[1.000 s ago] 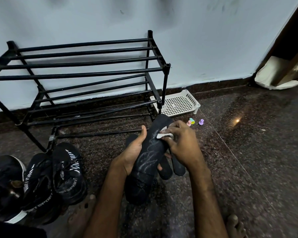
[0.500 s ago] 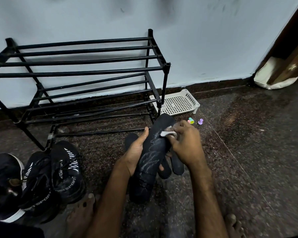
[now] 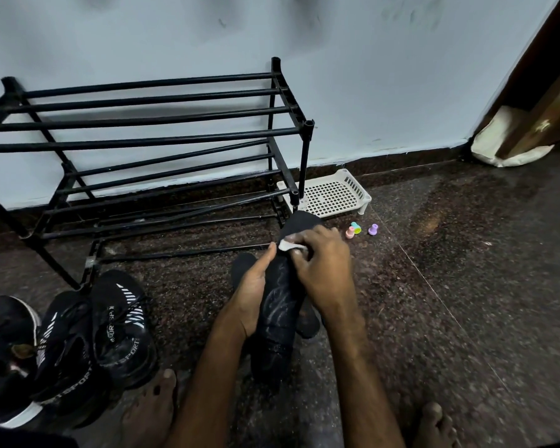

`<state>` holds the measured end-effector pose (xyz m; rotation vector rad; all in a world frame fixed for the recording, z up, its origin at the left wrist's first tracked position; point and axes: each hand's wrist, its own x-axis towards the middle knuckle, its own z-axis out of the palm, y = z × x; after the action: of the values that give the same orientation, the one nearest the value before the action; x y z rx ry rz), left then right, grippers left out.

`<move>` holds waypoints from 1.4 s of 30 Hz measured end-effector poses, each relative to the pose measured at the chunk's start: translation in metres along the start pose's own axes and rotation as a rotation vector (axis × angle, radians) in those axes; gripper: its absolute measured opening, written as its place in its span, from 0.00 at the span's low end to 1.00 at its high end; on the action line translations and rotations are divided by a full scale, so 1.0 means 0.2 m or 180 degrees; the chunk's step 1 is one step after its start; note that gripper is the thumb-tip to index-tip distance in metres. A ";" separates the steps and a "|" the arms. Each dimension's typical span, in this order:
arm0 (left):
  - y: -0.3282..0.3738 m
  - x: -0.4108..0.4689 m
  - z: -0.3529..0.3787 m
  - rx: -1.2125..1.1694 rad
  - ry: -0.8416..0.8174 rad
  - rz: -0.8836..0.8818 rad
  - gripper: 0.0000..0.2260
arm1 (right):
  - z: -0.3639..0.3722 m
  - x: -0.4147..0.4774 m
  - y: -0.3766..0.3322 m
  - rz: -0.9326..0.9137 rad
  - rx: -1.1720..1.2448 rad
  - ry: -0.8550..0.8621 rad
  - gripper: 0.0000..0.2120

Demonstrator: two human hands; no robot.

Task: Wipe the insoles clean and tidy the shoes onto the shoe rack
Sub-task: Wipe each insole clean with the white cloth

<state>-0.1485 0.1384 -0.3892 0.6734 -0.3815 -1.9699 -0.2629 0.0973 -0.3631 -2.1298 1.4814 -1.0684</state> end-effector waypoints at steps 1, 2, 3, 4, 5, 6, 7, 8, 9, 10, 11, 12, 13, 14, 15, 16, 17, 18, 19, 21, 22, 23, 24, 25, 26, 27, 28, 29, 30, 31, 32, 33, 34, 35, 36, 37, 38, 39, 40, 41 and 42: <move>0.01 -0.01 0.00 -0.0083 0.0010 0.0031 0.25 | 0.01 0.00 -0.01 -0.0074 0.0008 -0.0047 0.11; 0.01 -0.01 0.00 -0.0113 0.0029 0.0076 0.26 | 0.00 0.00 0.01 -0.0028 -0.0006 -0.0062 0.11; 0.01 0.00 -0.01 -0.0074 0.0057 0.0112 0.27 | -0.01 -0.01 0.03 0.0092 -0.0063 -0.0024 0.10; 0.01 0.00 -0.02 -0.0014 0.0084 0.0140 0.27 | -0.02 -0.01 0.06 0.0264 -0.0158 0.0055 0.09; 0.00 0.00 -0.02 0.0024 0.0104 0.0152 0.27 | -0.04 -0.02 0.08 0.0436 -0.0262 0.0166 0.09; -0.01 0.01 -0.02 0.0009 0.0128 0.0141 0.27 | -0.05 -0.02 0.08 0.0574 -0.0342 0.0278 0.09; -0.02 0.02 -0.03 -0.0037 0.0168 0.0125 0.26 | -0.05 -0.03 0.07 0.0654 -0.0368 0.0362 0.10; -0.03 0.02 -0.02 -0.0099 0.0214 0.0120 0.25 | -0.03 -0.02 0.04 0.0654 -0.0312 0.0390 0.10; -0.03 0.02 -0.01 -0.0143 0.0252 0.0131 0.24 | -0.02 -0.01 0.01 0.0558 -0.0196 0.0344 0.10; -0.03 0.01 0.00 -0.0202 0.0258 0.0145 0.23 | 0.01 0.00 -0.02 0.0359 -0.0086 0.0233 0.10; -0.03 0.01 0.01 -0.0272 0.0247 0.0165 0.23 | 0.02 0.01 -0.04 0.0130 -0.0022 0.0076 0.11; -0.02 0.00 0.01 -0.0329 0.0246 0.0189 0.23 | 0.03 0.01 -0.05 -0.0025 -0.0013 -0.0092 0.11; -0.02 -0.01 0.01 -0.0316 0.0247 0.0195 0.23 | 0.02 0.01 -0.04 -0.0064 -0.0035 -0.0215 0.11; -0.01 -0.02 -0.01 -0.0239 0.0237 0.0176 0.24 | 0.00 0.02 -0.02 0.0019 -0.0090 -0.0251 0.11; 0.00 -0.02 -0.02 -0.0132 0.0225 0.0143 0.26 | -0.02 0.02 0.00 0.0147 -0.0173 -0.0165 0.11; 0.01 -0.03 -0.02 -0.0008 0.0227 0.0099 0.28 | -0.04 0.02 0.03 0.0284 -0.0260 0.0005 0.10; 0.01 -0.03 -0.03 0.0126 0.0202 0.0037 0.29 | -0.07 0.02 0.05 0.0394 -0.0317 0.0191 0.10; 0.01 -0.03 -0.03 0.0275 0.0132 -0.0051 0.30 | -0.09 0.03 0.06 0.0433 -0.0329 0.0360 0.11; 0.01 -0.03 -0.03 0.0413 0.0070 -0.0138 0.29 | -0.10 0.04 0.06 0.0400 -0.0308 0.0474 0.11; 0.01 -0.03 -0.02 0.0485 0.0037 -0.0202 0.28 | -0.10 0.07 0.03 0.0187 -0.0213 0.0339 0.12; 0.01 -0.04 -0.02 0.0398 0.0068 -0.0182 0.27 | -0.09 0.07 0.02 0.0052 -0.0131 0.0084 0.12; 0.02 -0.04 -0.03 0.0306 0.0108 -0.0150 0.26 | -0.09 0.07 0.01 -0.0075 -0.0047 -0.0237 0.12; 0.03 -0.04 -0.03 0.0283 0.0136 -0.0111 0.26 | -0.08 0.06 0.01 -0.0169 -0.0003 -0.0531 0.12; 0.04 -0.04 -0.04 0.0344 0.0154 -0.0076 0.26 | -0.08 0.05 0.03 -0.0186 -0.0026 -0.0720 0.11; 0.04 -0.04 -0.04 0.0437 0.0174 -0.0051 0.27 | -0.09 0.04 0.06 -0.0123 -0.0122 -0.0752 0.11; 0.05 -0.03 -0.05 0.0511 0.0173 -0.0046 0.28 | -0.10 0.02 0.10 -0.0012 -0.0242 -0.0644 0.10; 0.05 -0.03 -0.05 0.0584 0.0175 -0.0075 0.29 | -0.11 0.02 0.13 0.0120 -0.0339 -0.0432 0.09; 0.04 -0.03 -0.06 0.0647 0.0164 -0.0146 0.30 | -0.12 0.01 0.15 0.0225 -0.0394 -0.0183 0.09; 0.03 -0.03 -0.05 0.0713 0.0132 -0.0245 0.31 | -0.12 0.02 0.14 0.0264 -0.0394 0.0046 0.10; 0.03 -0.03 -0.04 0.0785 0.0089 -0.0343 0.31 | -0.12 0.04 0.12 0.0227 -0.0341 0.0218 0.11; 0.02 -0.03 -0.03 0.0828 0.0067 -0.0405 0.30 | -0.11 0.05 0.09 0.0138 -0.0255 0.0259 0.12; 0.02 -0.03 -0.02 0.0818 0.0061 -0.0420 0.29 | -0.11 0.07 0.05 0.0016 -0.0151 0.0135 0.12; 0.01 -0.04 -0.01 0.0746 0.0071 -0.0391 0.27 | -0.10 0.08 0.02 -0.0116 -0.0063 -0.0094 0.12; 0.01 -0.04 0.00 0.0649 0.0091 -0.0344 0.27 | -0.10 0.08 0.01 -0.0216 0.0002 -0.0344 0.12; 0.01 -0.04 0.00 0.0570 0.0117 -0.0304 0.27 | -0.10 0.07 0.01 -0.0249 0.0028 -0.0543 0.11; 0.02 -0.03 -0.01 0.0559 0.0117 -0.0275 0.27 | -0.11 0.06 0.03 -0.0212 0.0008 -0.0642 0.11; 0.02 -0.03 -0.02 0.0592 0.0098 -0.0248 0.28 | -0.13 0.05 0.06 -0.0117 -0.0069 -0.0627 0.10; 0.03 -0.03 -0.02 0.0636 0.0070 -0.0227 0.29 | -0.14 0.05 0.09 -0.0008 -0.0168 -0.0521 0.10; 0.03 -0.02 -0.03 0.0687 0.0031 -0.0225 0.30 | -0.15 0.05 0.11 0.0099 -0.0274 -0.0348 0.10; 0.03 -0.02 -0.04 0.0758 -0.0023 -0.0255 0.31 | -0.16 0.05 0.12 0.0168 -0.0352 -0.0150 0.10; 0.03 -0.02 -0.03 0.0823 -0.0073 -0.0304 0.31 | -0.15 0.06 0.11 0.0195 -0.0370 0.0033 0.10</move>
<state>-0.1390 0.1400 -0.3906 0.8462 -0.6360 -2.0393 -0.2980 0.0818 -0.3527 -2.1436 1.6395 -0.9958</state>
